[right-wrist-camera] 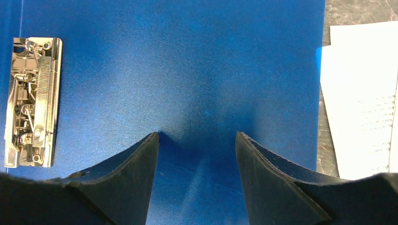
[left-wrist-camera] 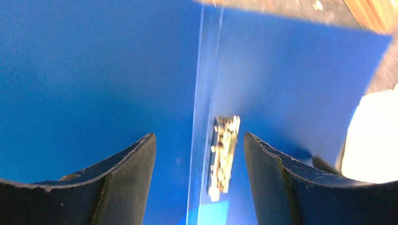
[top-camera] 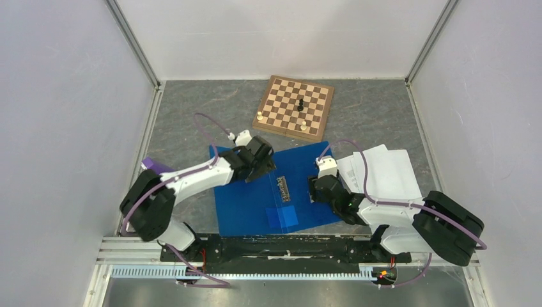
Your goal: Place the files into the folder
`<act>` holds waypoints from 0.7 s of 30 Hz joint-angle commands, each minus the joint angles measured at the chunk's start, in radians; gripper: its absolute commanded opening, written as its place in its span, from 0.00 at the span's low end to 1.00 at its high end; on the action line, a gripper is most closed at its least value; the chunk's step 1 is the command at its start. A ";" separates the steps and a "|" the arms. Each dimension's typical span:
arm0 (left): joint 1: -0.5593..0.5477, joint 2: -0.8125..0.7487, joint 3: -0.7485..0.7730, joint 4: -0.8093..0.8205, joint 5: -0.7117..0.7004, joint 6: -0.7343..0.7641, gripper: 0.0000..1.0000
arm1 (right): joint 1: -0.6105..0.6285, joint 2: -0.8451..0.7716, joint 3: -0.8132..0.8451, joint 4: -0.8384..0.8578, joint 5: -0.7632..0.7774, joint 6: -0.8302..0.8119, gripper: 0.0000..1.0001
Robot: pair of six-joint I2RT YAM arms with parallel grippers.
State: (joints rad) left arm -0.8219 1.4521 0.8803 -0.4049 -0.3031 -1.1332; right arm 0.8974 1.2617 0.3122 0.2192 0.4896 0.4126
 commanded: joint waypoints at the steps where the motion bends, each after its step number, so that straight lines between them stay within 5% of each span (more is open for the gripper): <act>1: 0.070 0.144 0.097 -0.091 -0.050 0.171 0.75 | -0.002 0.033 -0.034 -0.048 -0.102 -0.058 0.64; 11: 0.015 0.099 -0.182 -0.032 -0.142 -0.040 0.65 | -0.003 0.079 0.023 -0.033 -0.180 -0.108 0.64; 21: -0.119 0.070 -0.259 -0.049 -0.160 -0.280 0.62 | 0.062 0.166 0.178 -0.059 -0.289 -0.060 0.57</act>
State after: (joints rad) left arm -0.8978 1.4895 0.7048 -0.3557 -0.5648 -1.2469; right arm 0.9066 1.3918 0.4343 0.2474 0.2970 0.3153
